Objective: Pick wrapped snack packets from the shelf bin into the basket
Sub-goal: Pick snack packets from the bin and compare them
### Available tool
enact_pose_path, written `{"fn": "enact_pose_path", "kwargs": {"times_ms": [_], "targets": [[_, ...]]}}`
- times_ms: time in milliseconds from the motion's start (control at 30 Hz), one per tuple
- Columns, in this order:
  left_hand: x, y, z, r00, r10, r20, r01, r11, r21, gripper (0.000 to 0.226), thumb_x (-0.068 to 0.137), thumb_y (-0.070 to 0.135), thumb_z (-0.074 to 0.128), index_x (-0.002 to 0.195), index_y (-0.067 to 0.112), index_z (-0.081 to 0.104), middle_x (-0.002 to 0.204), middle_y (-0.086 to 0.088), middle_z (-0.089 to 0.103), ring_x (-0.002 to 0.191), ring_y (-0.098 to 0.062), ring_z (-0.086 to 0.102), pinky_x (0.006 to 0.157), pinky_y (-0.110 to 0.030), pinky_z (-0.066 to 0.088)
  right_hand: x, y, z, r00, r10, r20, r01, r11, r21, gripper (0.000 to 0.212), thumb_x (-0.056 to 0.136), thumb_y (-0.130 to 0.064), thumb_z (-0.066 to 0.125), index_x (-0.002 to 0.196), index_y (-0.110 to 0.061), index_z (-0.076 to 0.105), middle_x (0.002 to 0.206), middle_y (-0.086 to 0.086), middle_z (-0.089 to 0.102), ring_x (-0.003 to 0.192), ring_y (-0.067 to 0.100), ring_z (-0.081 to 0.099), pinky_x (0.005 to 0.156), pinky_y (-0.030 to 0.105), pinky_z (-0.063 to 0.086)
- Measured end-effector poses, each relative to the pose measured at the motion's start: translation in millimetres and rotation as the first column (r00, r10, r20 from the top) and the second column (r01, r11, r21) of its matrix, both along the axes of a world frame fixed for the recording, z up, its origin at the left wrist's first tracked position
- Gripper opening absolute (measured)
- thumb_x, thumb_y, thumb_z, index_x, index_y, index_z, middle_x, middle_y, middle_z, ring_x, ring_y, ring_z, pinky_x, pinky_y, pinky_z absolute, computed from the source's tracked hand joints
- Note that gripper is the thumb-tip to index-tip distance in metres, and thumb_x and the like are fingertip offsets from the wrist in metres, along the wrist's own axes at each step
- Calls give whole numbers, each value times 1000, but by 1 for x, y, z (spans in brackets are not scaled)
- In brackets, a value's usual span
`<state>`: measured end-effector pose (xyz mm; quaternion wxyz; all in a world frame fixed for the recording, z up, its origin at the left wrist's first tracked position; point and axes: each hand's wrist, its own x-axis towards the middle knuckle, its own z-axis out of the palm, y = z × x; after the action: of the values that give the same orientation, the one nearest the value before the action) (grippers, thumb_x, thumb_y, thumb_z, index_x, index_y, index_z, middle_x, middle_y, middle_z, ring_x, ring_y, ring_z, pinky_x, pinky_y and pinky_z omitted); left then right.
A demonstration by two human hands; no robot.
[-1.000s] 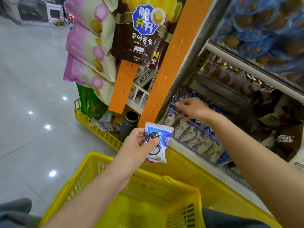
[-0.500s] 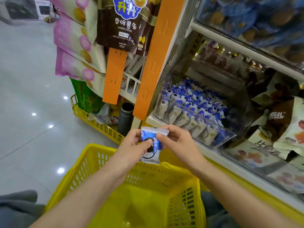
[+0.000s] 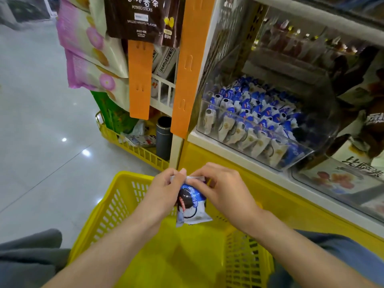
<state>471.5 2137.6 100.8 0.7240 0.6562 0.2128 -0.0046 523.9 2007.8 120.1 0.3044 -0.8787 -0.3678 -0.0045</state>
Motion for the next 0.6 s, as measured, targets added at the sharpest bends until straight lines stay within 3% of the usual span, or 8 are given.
{"fn": "enact_pose_path", "kwargs": {"times_ms": [100,167,267,367,500,600], "targets": [[0,0,6,1000,13,-14,-15,995,-100,26,92,31,51,73,13,51,62,-1,59,54,-5,57,46,-14,43,0,0,2,997,-50,-52,55,994,99,10,87,-26,63,86,-18,69,79,-7,65,74,3,56,62,12,41],[-1,1,11,999,-20,-33,14,988,-156,19,87,30,58,82,12,54,65,3,65,56,-5,61,47,-15,45,3,0,3,954,-152,-257,215,947,238,9,89,-19,60,81,-18,65,76,-3,66,68,4,60,61,17,50],[-5,1,13,997,-56,-60,49,992,-118,28,79,17,70,103,13,56,94,-5,70,69,-10,67,57,-23,55,7,-4,6,758,-173,-629,480,801,358,13,92,-12,53,80,-15,57,79,9,64,58,5,63,50,20,53],[-7,3,13,999,38,9,-37,992,-119,27,82,11,66,108,10,59,92,-6,70,68,-10,67,58,-20,55,7,-9,9,550,-52,-834,603,715,353,4,93,-8,50,94,-5,53,85,12,66,62,7,67,52,19,55],[-5,12,10,986,162,43,-158,984,-88,15,91,19,54,98,13,65,91,-4,71,72,-7,68,59,-19,55,6,-14,10,436,4,-900,495,834,244,23,92,-6,52,114,-5,48,101,18,67,75,15,66,63,22,58],[-2,16,10,984,169,65,-168,986,-18,19,94,17,49,87,15,66,84,-3,70,70,-8,68,57,-18,55,5,-12,7,478,-39,-878,318,939,132,32,90,-2,54,120,-4,43,105,20,66,81,18,64,71,24,55]]}}
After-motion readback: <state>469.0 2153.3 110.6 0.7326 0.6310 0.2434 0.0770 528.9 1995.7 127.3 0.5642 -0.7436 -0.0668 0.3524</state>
